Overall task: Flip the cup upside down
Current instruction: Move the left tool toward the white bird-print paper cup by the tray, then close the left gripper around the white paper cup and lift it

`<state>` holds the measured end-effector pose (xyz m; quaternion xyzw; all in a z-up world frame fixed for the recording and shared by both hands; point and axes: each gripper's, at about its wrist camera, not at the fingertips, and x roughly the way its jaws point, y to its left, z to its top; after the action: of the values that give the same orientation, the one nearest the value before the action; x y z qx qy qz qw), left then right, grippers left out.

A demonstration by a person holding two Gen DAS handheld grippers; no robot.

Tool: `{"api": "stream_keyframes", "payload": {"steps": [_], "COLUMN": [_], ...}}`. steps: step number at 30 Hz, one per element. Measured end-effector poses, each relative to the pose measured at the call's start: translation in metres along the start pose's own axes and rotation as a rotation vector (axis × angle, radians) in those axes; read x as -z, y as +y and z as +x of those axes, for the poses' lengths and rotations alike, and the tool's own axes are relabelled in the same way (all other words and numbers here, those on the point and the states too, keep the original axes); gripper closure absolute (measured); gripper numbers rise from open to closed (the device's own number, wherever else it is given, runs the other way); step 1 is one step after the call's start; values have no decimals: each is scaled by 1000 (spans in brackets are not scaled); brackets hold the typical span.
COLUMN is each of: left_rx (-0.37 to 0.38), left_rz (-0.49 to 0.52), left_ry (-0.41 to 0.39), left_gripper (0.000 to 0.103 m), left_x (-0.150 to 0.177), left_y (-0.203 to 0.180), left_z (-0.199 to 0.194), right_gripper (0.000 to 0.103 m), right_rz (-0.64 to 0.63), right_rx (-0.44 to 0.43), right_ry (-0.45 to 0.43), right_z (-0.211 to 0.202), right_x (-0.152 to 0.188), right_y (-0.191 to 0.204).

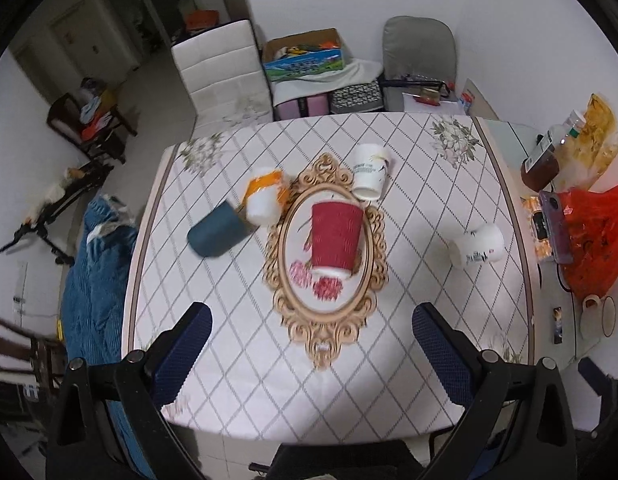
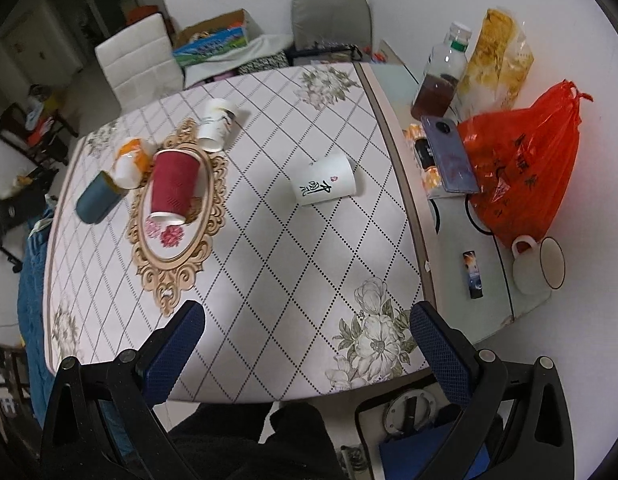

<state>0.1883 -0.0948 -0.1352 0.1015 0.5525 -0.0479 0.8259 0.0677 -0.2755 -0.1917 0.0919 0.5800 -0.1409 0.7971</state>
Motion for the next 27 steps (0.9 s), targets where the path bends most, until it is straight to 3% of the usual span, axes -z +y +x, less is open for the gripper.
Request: {"api": "stream_keyframes", "payload": {"steps": [9, 14, 21, 27], "left_rx": [-19, -31, -19, -27], "left_rz": [96, 154, 237, 317], "left_ry": [43, 114, 238, 287], "left_gripper": [0, 0, 0, 0], "left_x": [-79, -121, -155, -177], "left_y": [-19, -32, -59, -88], "left_z": [71, 129, 203, 251], "right_gripper": [0, 0, 0, 0], "right_rz": [37, 28, 47, 64], "right_rx": [37, 67, 91, 119], "right_ry": [125, 216, 329, 379], "right_z": [80, 132, 187, 209], "right_x": [-32, -40, -46, -50], "right_y": [8, 11, 13, 15]}}
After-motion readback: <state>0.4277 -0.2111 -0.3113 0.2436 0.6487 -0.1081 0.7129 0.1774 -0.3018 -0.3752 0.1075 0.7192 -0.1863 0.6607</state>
